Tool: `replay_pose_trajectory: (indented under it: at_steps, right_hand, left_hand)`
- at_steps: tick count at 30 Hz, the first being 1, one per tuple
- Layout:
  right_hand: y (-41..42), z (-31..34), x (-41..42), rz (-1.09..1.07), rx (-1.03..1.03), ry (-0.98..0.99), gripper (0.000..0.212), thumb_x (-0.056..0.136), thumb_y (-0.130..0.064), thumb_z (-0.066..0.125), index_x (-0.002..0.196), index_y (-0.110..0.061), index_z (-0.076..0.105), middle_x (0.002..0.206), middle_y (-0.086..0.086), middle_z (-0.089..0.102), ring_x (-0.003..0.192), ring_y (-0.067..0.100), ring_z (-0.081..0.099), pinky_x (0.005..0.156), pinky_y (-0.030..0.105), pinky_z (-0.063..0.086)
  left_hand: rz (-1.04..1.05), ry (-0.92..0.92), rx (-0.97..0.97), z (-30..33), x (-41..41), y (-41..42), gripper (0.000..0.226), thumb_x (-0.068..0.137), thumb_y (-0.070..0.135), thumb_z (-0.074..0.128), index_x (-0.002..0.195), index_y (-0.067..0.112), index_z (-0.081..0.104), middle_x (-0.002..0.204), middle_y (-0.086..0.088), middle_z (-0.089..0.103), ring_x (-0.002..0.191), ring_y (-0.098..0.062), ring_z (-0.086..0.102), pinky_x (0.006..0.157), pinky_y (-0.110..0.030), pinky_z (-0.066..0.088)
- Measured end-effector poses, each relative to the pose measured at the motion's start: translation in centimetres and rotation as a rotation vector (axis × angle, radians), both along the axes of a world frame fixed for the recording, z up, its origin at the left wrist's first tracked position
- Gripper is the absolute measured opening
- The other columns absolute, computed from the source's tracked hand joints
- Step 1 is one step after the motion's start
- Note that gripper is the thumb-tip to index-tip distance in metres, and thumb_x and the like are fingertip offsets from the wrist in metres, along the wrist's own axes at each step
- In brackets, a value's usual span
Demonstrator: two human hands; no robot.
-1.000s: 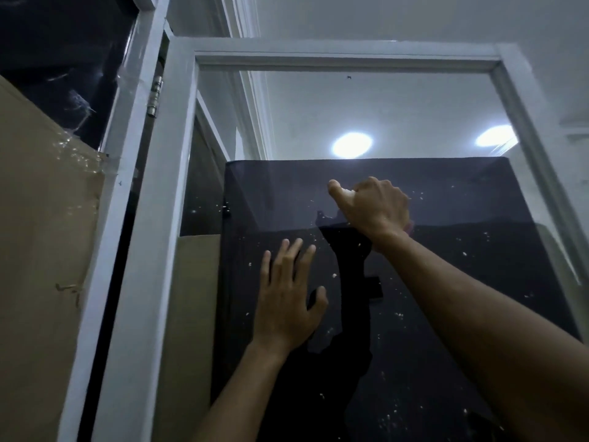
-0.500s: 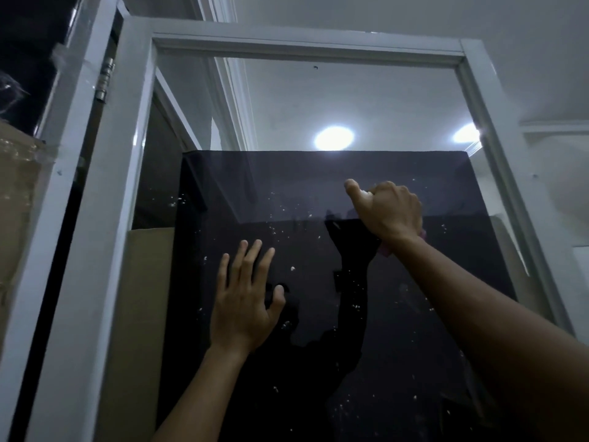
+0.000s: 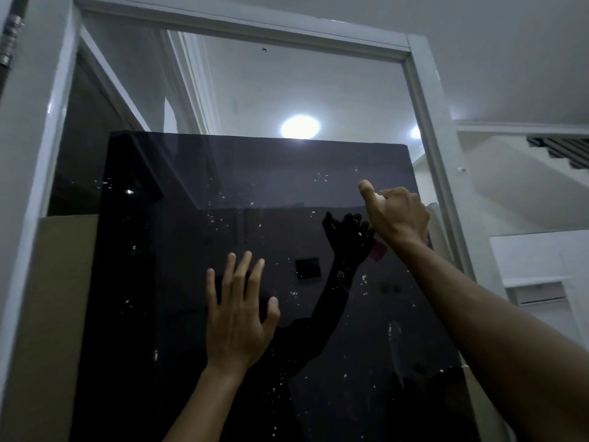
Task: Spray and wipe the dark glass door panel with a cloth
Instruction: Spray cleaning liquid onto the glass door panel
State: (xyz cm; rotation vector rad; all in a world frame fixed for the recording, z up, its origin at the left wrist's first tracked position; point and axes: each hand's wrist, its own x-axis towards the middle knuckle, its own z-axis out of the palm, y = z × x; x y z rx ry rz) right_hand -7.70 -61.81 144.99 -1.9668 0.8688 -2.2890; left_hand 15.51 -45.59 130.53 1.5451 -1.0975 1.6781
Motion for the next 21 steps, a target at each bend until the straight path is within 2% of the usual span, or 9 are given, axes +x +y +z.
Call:
replay_pose_trajectory:
  at_steps: [7, 11, 16, 21]
  right_hand:
    - [-2.0, -0.5, -0.6, 0.010, 0.022, 0.001, 0.060, 0.095, -0.050, 0.044, 0.049, -0.011, 0.043, 0.052, 0.004, 0.049, 0.052, 0.020, 0.045, 0.053, 0.031, 0.026]
    - [-2.7, -1.5, -1.3, 0.041, 0.064, -0.013, 0.068, 0.099, -0.058, 0.041, 0.048, -0.014, 0.043, 0.052, 0.003, 0.048, 0.052, 0.020, 0.045, 0.052, 0.030, 0.023]
    - [-3.4, -4.0, -2.4, 0.102, 0.088, -0.036, 0.071, 0.099, -0.065, 0.038, 0.048, -0.016, 0.036, 0.052, 0.001, 0.045, 0.051, 0.020, 0.043, 0.055, 0.031, 0.030]
    - [-4.0, -9.2, -3.2, 0.096, 0.069, -0.021, 0.080, 0.098, -0.072, 0.030, 0.054, -0.006, 0.046, 0.058, 0.012, 0.059, 0.055, 0.029, 0.053, 0.055, 0.031, 0.033]
  left_hand:
    - [0.077, -0.009, -0.013, -0.3, 0.2, -0.4, 0.063, 0.097, 0.043, 0.035, 0.149, 0.010, 0.046, 0.162, -0.011, 0.035, 0.155, -0.030, 0.021, 0.124, -0.059, 0.016]
    - [0.074, 0.000, -0.010, -0.3, 0.3, -0.5, 0.063, 0.096, 0.042, 0.036, 0.150, 0.010, 0.046, 0.162, -0.011, 0.034, 0.155, -0.031, 0.019, 0.125, -0.058, 0.015]
    - [0.065, 0.012, 0.018, -0.2, -0.1, -0.3, 0.066, 0.095, 0.044, 0.035, 0.150, 0.009, 0.045, 0.163, -0.011, 0.033, 0.156, -0.031, 0.016, 0.125, -0.059, 0.013]
    - [-0.047, 0.053, -0.014, -3.8, -0.5, 0.9, 0.066, 0.095, 0.041, 0.036, 0.152, 0.008, 0.040, 0.164, -0.012, 0.029, 0.156, -0.032, 0.013, 0.126, -0.057, 0.004]
